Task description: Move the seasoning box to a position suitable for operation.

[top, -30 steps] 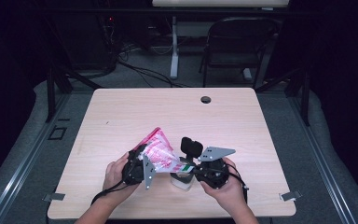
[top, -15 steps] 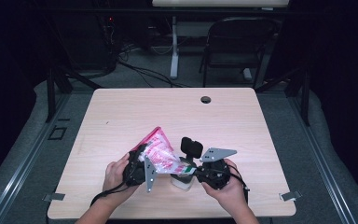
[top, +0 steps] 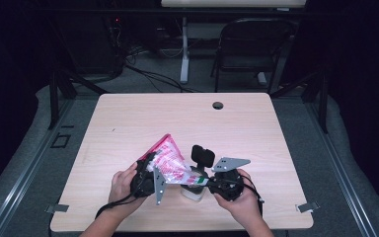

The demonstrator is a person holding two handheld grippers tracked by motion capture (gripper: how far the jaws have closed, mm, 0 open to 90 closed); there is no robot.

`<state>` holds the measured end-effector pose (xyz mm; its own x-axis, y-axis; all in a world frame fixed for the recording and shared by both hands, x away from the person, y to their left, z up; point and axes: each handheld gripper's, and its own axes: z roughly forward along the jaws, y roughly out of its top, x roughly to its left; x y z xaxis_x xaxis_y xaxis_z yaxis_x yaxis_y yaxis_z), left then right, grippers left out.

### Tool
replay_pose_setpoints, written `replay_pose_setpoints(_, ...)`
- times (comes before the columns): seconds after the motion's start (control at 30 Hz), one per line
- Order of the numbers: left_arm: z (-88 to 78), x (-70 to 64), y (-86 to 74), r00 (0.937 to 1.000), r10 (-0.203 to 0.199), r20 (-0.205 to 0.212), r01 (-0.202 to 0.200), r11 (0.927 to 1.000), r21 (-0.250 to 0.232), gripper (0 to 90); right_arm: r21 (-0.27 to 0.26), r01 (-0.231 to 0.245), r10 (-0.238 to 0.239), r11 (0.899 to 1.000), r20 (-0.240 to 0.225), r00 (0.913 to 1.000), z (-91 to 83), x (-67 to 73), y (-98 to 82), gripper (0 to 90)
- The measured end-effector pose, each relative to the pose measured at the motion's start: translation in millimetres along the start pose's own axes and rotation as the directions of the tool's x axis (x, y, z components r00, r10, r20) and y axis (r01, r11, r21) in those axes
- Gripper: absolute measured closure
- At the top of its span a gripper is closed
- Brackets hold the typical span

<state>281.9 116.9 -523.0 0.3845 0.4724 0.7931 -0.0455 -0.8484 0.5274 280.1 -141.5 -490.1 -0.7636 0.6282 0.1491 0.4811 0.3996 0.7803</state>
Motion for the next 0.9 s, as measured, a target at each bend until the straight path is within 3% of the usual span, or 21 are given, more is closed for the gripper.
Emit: replay_pose_setpoints(0.9, -2.8, -2.6, 3.3, 0.9978, 0.059, -0.029, -0.059, 0.9982, -0.004, 64.8, 0.03, -0.013, 0.013, 0.999, 0.021, 0.9997, 9.5, -4.4, -7.2, 90.0)
